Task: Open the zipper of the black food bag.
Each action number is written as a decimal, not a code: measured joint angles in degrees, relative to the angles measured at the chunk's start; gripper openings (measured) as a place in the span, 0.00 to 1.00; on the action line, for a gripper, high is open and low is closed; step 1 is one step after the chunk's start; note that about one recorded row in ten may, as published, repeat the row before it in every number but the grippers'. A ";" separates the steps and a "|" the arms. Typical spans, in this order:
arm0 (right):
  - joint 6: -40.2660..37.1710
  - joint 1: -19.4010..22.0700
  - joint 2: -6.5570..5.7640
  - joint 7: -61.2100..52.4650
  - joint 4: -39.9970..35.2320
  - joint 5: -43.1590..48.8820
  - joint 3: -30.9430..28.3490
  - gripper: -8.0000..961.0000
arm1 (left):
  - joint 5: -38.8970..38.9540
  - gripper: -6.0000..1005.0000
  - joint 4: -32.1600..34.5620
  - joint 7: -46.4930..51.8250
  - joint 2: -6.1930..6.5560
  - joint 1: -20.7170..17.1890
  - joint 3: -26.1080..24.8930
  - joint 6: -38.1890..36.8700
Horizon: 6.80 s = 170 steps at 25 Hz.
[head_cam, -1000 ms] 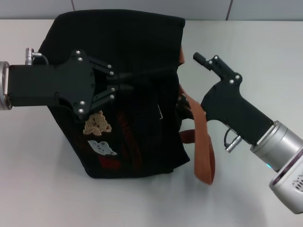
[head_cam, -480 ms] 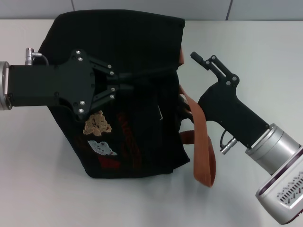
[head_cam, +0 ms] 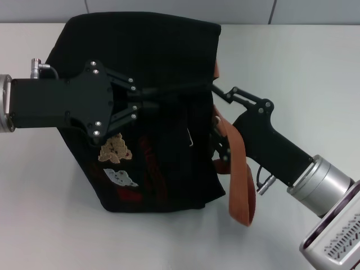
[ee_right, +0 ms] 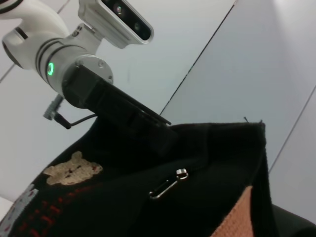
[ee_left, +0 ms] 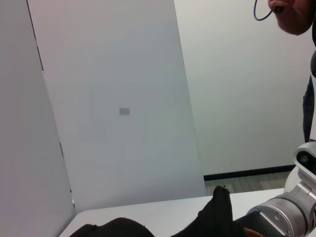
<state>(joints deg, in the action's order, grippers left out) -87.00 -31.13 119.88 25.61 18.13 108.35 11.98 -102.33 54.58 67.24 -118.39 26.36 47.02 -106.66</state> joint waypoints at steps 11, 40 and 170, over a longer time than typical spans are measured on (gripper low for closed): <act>0.62 -0.37 0.00 0.55 0.55 1.18 -0.42 0.17 | 0.00 0.11 0.01 -0.17 0.05 -0.37 0.00 -0.21; 2.46 0.01 0.00 1.73 0.91 0.46 -4.12 0.31 | 0.01 0.11 -0.88 -0.37 0.02 -0.51 -0.08 -0.20; -31.60 0.02 -4.39 -75.69 -37.29 23.17 7.17 0.78 | 2.08 0.77 -13.57 0.34 6.84 -11.20 -0.29 -8.42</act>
<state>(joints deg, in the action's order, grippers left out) -118.59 -31.11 115.49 -50.08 -19.15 131.51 19.15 -100.25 41.01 67.58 -111.55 15.15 46.73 -115.08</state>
